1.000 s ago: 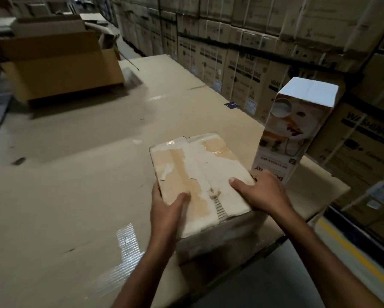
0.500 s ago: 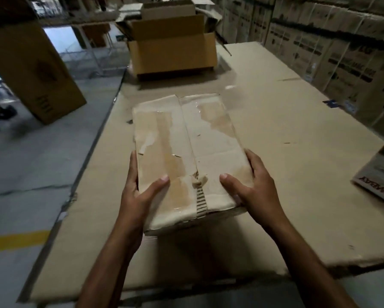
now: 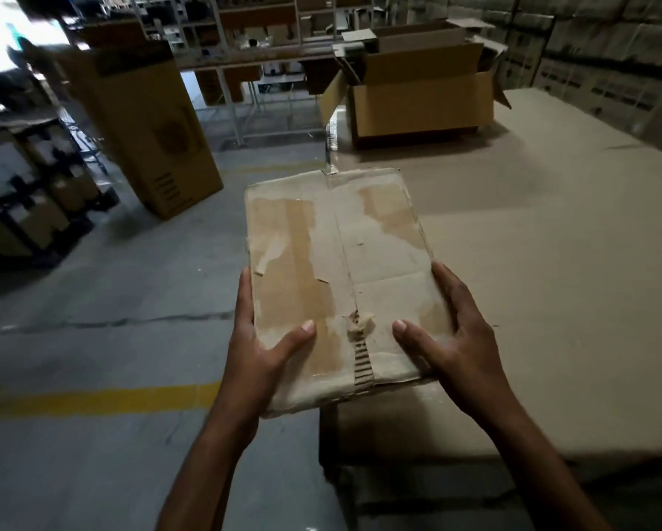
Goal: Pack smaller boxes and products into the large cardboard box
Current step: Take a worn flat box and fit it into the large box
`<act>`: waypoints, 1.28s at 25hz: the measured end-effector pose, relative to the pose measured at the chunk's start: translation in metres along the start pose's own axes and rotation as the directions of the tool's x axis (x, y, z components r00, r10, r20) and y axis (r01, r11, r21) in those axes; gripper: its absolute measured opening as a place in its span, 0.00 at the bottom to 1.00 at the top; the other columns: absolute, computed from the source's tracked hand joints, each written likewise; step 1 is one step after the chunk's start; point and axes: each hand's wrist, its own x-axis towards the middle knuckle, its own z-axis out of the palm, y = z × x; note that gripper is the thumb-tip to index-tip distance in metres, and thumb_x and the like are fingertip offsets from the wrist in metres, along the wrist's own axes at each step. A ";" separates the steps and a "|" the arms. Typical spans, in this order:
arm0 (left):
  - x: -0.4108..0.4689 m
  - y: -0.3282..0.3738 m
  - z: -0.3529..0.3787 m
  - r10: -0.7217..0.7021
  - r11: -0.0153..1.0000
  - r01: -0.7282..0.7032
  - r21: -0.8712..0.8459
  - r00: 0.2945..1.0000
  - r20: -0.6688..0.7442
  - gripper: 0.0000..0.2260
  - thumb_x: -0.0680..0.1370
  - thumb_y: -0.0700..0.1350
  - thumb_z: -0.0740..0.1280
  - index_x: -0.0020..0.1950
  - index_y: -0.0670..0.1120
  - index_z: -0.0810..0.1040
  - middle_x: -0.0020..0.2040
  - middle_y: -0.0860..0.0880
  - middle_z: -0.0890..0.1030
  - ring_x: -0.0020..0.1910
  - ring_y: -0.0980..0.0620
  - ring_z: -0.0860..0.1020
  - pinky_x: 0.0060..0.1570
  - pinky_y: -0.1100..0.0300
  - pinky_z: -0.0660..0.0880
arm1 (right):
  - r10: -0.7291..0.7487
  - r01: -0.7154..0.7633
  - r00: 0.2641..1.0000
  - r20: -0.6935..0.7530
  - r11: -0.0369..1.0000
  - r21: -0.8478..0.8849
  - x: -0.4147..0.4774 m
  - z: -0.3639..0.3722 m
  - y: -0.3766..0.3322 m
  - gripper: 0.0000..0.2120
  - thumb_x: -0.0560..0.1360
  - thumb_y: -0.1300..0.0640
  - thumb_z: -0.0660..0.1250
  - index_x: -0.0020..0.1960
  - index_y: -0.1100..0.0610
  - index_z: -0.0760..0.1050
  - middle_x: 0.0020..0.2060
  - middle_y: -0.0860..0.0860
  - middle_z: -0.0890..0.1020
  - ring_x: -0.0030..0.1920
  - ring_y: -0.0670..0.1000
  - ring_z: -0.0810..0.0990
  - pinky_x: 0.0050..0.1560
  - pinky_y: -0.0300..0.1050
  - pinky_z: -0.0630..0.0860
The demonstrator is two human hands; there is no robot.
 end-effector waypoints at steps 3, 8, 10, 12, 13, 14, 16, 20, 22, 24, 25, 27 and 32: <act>0.019 -0.002 -0.051 0.030 1.000 -0.031 0.005 0.999 0.017 0.49 0.70 0.53 0.80 0.81 0.67 0.52 0.73 0.59 0.72 0.65 0.58 0.77 0.64 0.52 0.77 | -0.035 0.035 0.999 -0.004 0.999 -0.012 0.004 0.048 -0.024 0.39 0.68 0.36 0.72 0.77 0.41 0.67 0.72 0.37 0.73 0.71 0.38 0.72 0.71 0.50 0.73; 0.067 -0.014 -0.096 0.065 0.998 -0.066 0.010 0.997 0.049 0.51 0.68 0.54 0.78 0.82 0.64 0.50 0.72 0.62 0.69 0.62 0.69 0.73 0.61 0.62 0.74 | -0.031 0.028 0.997 -0.068 0.999 -0.044 0.029 0.104 -0.036 0.36 0.69 0.37 0.72 0.75 0.41 0.69 0.72 0.37 0.73 0.71 0.40 0.73 0.70 0.54 0.74; 0.093 -0.023 -0.111 0.071 0.997 -0.072 0.004 0.995 0.074 0.52 0.67 0.55 0.78 0.82 0.64 0.50 0.71 0.65 0.69 0.61 0.74 0.73 0.58 0.69 0.73 | -0.030 0.025 0.995 -0.093 0.998 -0.054 0.042 0.127 -0.036 0.35 0.69 0.37 0.72 0.75 0.40 0.70 0.71 0.37 0.74 0.70 0.41 0.73 0.70 0.54 0.74; 0.125 -0.035 -0.130 0.087 0.996 -0.088 0.009 0.991 0.100 0.52 0.66 0.55 0.78 0.82 0.63 0.49 0.66 0.73 0.68 0.57 0.78 0.72 0.52 0.77 0.71 | -0.028 0.020 0.993 -0.113 0.997 -0.074 0.060 0.155 -0.034 0.35 0.69 0.36 0.72 0.75 0.40 0.69 0.71 0.37 0.74 0.70 0.41 0.74 0.69 0.54 0.75; 0.142 -0.041 -0.138 0.087 0.996 -0.089 0.012 0.990 0.113 0.53 0.65 0.55 0.78 0.82 0.63 0.49 0.63 0.76 0.66 0.56 0.80 0.72 0.50 0.80 0.71 | -0.031 0.021 0.993 -0.114 0.996 -0.087 0.070 0.169 -0.033 0.35 0.69 0.36 0.71 0.75 0.40 0.69 0.72 0.38 0.74 0.70 0.41 0.73 0.69 0.53 0.75; 0.159 -0.047 -0.147 0.078 0.997 -0.080 0.013 0.989 0.122 0.53 0.65 0.55 0.78 0.82 0.64 0.49 0.61 0.78 0.65 0.54 0.81 0.72 0.48 0.81 0.71 | -0.026 0.016 0.993 -0.114 0.996 -0.093 0.082 0.185 -0.033 0.35 0.69 0.36 0.71 0.75 0.40 0.69 0.72 0.38 0.73 0.70 0.41 0.73 0.69 0.53 0.75; 0.194 -0.056 -0.167 0.078 0.997 -0.081 0.015 0.989 0.127 0.54 0.65 0.55 0.79 0.82 0.64 0.48 0.61 0.78 0.63 0.53 0.83 0.71 0.46 0.82 0.70 | -0.018 0.008 0.994 -0.112 0.996 -0.094 0.107 0.216 -0.033 0.36 0.69 0.36 0.72 0.76 0.40 0.68 0.72 0.36 0.72 0.71 0.40 0.73 0.70 0.53 0.75; 0.259 -0.069 -0.201 0.099 0.993 -0.106 0.047 0.986 0.136 0.55 0.66 0.55 0.81 0.81 0.67 0.47 0.66 0.76 0.64 0.58 0.81 0.69 0.53 0.78 0.70 | 0.043 -0.050 0.996 -0.083 0.996 -0.079 0.159 0.265 -0.039 0.47 0.67 0.39 0.76 0.80 0.37 0.57 0.73 0.28 0.66 0.71 0.34 0.69 0.72 0.48 0.71; 0.293 -0.077 -0.215 0.128 0.989 -0.138 0.058 0.981 0.148 0.54 0.66 0.55 0.82 0.79 0.71 0.47 0.70 0.74 0.64 0.63 0.78 0.68 0.58 0.72 0.72 | 0.090 -0.094 0.993 -0.075 0.994 -0.047 0.186 0.288 -0.038 0.52 0.65 0.40 0.79 0.81 0.36 0.53 0.77 0.32 0.63 0.75 0.39 0.66 0.75 0.53 0.70; 0.329 -0.087 -0.225 0.152 0.984 -0.165 0.069 0.974 0.166 0.54 0.65 0.55 0.82 0.77 0.74 0.47 0.73 0.74 0.62 0.67 0.74 0.68 0.62 0.69 0.72 | 0.127 -0.131 0.989 -0.078 0.990 -0.050 0.211 0.312 -0.035 0.56 0.65 0.42 0.82 0.82 0.36 0.50 0.79 0.35 0.60 0.78 0.42 0.63 0.76 0.56 0.68; 0.349 -0.091 -0.230 0.165 0.981 -0.181 0.070 0.969 0.184 0.54 0.65 0.55 0.82 0.77 0.75 0.48 0.76 0.72 0.61 0.68 0.72 0.69 0.64 0.68 0.72 | 0.149 -0.154 0.985 -0.083 0.987 -0.053 0.223 0.324 -0.032 0.58 0.65 0.44 0.83 0.82 0.36 0.48 0.80 0.35 0.59 0.78 0.43 0.62 0.77 0.56 0.66; 0.397 -0.102 -0.240 0.209 0.972 -0.229 0.061 0.950 0.234 0.54 0.65 0.53 0.83 0.79 0.72 0.50 0.78 0.69 0.61 0.71 0.68 0.69 0.64 0.71 0.71 | 0.189 -0.194 0.976 -0.112 0.980 -0.044 0.252 0.350 -0.023 0.61 0.64 0.46 0.85 0.83 0.37 0.46 0.79 0.34 0.58 0.78 0.42 0.62 0.78 0.53 0.65; 0.533 -0.110 -0.272 0.288 0.953 -0.303 0.001 0.908 0.305 0.50 0.67 0.48 0.83 0.80 0.67 0.57 0.70 0.78 0.66 0.67 0.75 0.69 0.63 0.75 0.70 | 0.209 -0.205 0.958 -0.197 0.978 0.039 0.338 0.425 -0.020 0.61 0.62 0.50 0.86 0.82 0.36 0.50 0.78 0.36 0.63 0.75 0.42 0.66 0.75 0.54 0.68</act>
